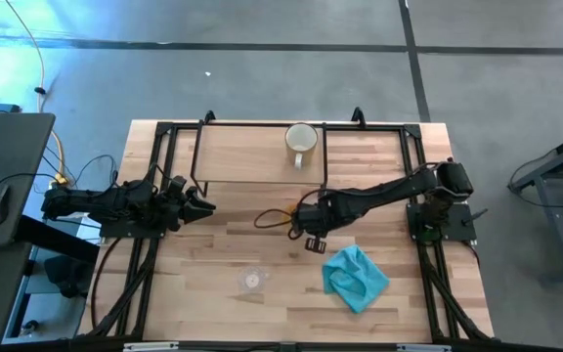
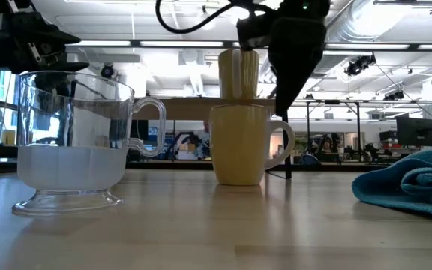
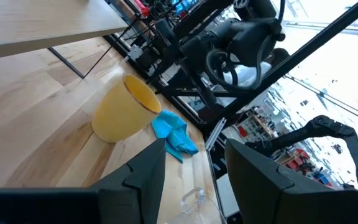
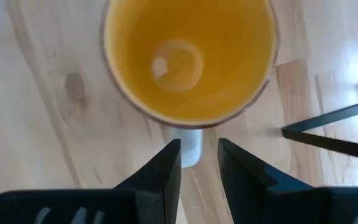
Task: Stack small to large cups/mugs on shelf
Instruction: Put the yellow mug on the shelf
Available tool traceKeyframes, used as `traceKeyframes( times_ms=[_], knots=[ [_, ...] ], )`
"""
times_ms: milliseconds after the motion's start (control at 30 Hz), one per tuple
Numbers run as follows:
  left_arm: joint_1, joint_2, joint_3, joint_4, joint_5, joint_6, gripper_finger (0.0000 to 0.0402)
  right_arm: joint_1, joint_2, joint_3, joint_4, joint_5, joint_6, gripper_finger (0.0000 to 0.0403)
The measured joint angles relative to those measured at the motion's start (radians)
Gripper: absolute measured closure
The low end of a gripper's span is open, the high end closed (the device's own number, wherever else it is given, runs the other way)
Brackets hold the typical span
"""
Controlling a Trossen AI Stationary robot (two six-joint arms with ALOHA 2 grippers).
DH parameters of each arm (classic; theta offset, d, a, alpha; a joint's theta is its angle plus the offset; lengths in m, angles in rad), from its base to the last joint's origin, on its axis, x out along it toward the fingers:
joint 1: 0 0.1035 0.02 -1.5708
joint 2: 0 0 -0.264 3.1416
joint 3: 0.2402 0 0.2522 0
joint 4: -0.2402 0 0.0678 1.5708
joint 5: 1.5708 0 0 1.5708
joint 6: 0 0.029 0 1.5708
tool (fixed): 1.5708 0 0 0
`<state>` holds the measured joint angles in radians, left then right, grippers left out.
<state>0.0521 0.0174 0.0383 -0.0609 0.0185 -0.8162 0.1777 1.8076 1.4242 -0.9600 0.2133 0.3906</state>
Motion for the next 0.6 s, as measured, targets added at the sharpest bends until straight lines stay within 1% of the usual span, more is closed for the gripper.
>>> traceKeyframes(
  times_ms=[233, 367, 600],
  knots=[
    [0.000, 0.000, 0.000, 0.000, 0.000, 0.000, 0.0247, -0.018, 0.000, 0.000, 0.010, -0.012, -0.033, 0.0304],
    [0.000, 0.000, 0.000, 0.000, 0.000, 0.000, 0.0247, -0.021, 0.000, 0.000, 0.018, -0.076, -0.053, 0.0304],
    [0.000, 0.000, 0.000, 0.000, 0.000, 0.004, 0.0247, -0.028, 0.000, 0.000, 0.017, -0.079, -0.064, 0.0304]
  ],
)
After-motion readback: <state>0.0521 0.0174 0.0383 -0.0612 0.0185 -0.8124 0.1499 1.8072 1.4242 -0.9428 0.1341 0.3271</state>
